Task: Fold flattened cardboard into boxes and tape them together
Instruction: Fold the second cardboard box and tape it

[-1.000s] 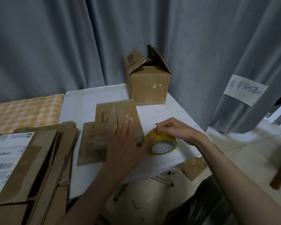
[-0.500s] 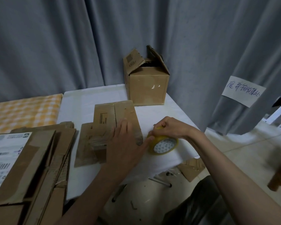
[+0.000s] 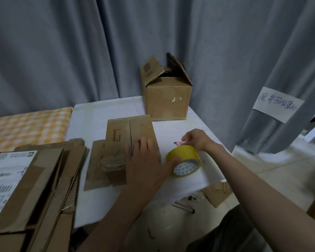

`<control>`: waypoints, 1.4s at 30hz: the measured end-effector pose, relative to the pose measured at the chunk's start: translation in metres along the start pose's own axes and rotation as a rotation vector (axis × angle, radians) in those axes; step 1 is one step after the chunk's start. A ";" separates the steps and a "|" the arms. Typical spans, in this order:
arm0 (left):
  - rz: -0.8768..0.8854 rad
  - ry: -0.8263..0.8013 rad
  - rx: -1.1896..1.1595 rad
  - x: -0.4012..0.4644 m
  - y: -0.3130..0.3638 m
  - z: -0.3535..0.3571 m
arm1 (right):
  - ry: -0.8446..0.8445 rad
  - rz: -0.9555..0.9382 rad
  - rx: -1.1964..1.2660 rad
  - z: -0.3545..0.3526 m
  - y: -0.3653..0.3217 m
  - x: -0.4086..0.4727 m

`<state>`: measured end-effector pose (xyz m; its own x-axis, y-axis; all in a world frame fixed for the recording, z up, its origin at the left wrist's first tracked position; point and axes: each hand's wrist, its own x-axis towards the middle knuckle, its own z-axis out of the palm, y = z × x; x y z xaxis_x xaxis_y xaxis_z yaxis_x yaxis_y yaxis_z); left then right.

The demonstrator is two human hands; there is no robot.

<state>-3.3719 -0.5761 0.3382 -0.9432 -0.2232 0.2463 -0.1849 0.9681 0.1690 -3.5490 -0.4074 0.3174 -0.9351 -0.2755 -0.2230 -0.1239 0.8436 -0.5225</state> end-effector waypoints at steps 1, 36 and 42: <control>-0.001 -0.002 -0.004 0.000 0.000 0.000 | 0.016 0.006 0.008 0.002 0.000 0.003; 0.033 -0.035 0.063 -0.001 0.001 -0.004 | -0.153 -0.840 -0.007 -0.026 -0.064 -0.067; 0.030 -0.047 0.050 -0.001 0.002 -0.003 | -0.102 -0.479 -0.004 -0.023 -0.057 -0.019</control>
<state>-3.3703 -0.5743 0.3411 -0.9602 -0.1897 0.2050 -0.1690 0.9790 0.1144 -3.5316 -0.4400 0.3703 -0.7354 -0.6766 -0.0381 -0.5337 0.6130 -0.5826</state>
